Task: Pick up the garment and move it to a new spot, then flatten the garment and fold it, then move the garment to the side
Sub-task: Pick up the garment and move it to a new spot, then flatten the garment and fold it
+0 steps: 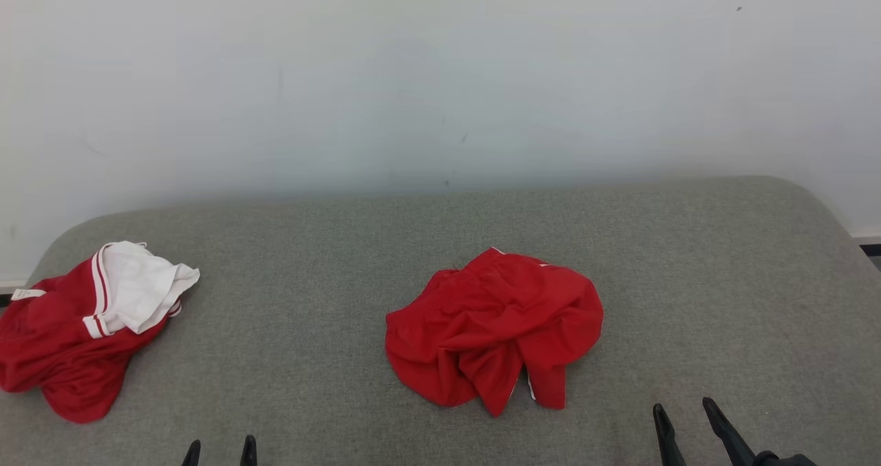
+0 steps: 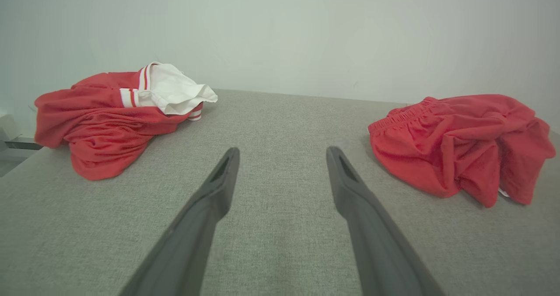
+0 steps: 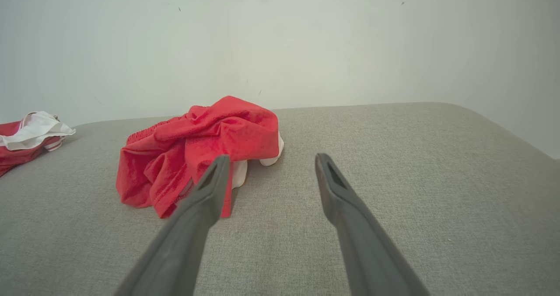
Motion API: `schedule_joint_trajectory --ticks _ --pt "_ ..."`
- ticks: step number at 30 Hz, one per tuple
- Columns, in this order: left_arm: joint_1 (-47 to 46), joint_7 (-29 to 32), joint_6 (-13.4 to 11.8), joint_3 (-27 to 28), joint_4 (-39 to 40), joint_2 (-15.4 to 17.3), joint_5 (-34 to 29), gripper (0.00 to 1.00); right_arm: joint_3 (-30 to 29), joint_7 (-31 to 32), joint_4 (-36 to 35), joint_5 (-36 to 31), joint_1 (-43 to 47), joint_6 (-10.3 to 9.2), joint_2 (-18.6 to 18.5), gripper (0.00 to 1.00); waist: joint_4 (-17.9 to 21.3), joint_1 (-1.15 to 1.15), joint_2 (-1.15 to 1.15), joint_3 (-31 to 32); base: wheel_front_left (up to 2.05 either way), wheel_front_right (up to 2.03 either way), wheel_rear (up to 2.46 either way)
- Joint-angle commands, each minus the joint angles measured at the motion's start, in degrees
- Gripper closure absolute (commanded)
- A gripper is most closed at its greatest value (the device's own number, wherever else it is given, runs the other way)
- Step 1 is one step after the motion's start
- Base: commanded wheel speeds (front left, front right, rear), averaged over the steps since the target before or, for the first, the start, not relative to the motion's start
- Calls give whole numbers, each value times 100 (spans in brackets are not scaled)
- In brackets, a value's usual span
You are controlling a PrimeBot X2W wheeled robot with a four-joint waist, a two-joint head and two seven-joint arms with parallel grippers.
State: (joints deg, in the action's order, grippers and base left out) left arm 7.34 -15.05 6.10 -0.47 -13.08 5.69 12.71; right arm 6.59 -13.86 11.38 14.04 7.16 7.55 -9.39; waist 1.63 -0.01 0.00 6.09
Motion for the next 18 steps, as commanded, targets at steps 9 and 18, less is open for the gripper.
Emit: schedule_joint_trajectory --ticks 9,18 --pt "-93 -19 85 139 -97 -76 -152 0 -32 -52 5 -9 -3 -12 53 0 41 1 0 -27 0 0 0" --pt "-187 -19 136 177 -182 -96 -180 0 -21 -62 -17 -2 -42 -12 80 0 59 1 0 -82 0 0 0"
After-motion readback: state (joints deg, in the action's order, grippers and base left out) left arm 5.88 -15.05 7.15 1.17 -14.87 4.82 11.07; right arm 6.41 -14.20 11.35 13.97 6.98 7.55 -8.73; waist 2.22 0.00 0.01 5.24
